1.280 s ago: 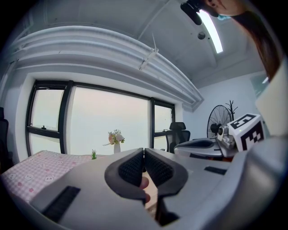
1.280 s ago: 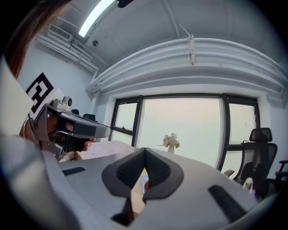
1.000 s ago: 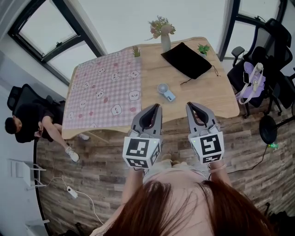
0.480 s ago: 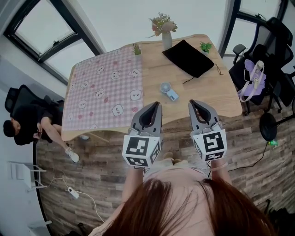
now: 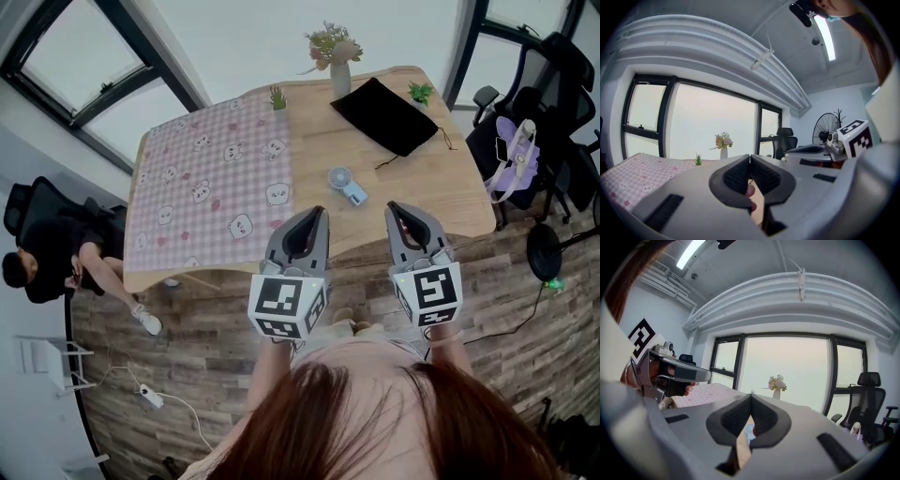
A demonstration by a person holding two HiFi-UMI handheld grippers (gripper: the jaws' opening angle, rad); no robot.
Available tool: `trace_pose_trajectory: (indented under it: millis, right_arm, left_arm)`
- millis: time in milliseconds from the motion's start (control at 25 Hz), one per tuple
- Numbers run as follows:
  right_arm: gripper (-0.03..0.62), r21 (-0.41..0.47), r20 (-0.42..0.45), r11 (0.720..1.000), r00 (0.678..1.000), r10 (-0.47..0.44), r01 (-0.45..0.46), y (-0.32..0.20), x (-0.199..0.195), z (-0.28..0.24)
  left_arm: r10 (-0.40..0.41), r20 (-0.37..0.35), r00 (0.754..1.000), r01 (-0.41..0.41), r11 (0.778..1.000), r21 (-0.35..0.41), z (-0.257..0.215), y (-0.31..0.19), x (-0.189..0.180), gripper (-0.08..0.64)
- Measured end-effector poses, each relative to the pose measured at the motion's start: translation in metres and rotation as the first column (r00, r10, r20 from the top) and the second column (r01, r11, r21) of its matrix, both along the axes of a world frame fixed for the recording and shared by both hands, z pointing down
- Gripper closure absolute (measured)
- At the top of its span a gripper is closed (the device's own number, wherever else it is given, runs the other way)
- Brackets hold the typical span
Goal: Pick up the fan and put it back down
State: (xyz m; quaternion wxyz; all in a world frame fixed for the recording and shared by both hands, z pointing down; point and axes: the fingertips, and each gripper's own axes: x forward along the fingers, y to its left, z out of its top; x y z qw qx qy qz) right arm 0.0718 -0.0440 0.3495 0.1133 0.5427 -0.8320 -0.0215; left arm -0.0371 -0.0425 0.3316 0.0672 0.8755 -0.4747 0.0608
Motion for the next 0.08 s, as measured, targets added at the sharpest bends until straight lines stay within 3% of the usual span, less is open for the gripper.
trace_pose_trajectory:
  millis: [80]
  right_arm:
    - [0.592,-0.002,-0.007,1.000,1.000,0.003,-0.003,-0.0022,-0.0035,0.0013]
  left_arm:
    - [0.004,-0.002,1.000,-0.004,1.000,-0.002,0.0013,-0.0027,-0.0035,0.546]
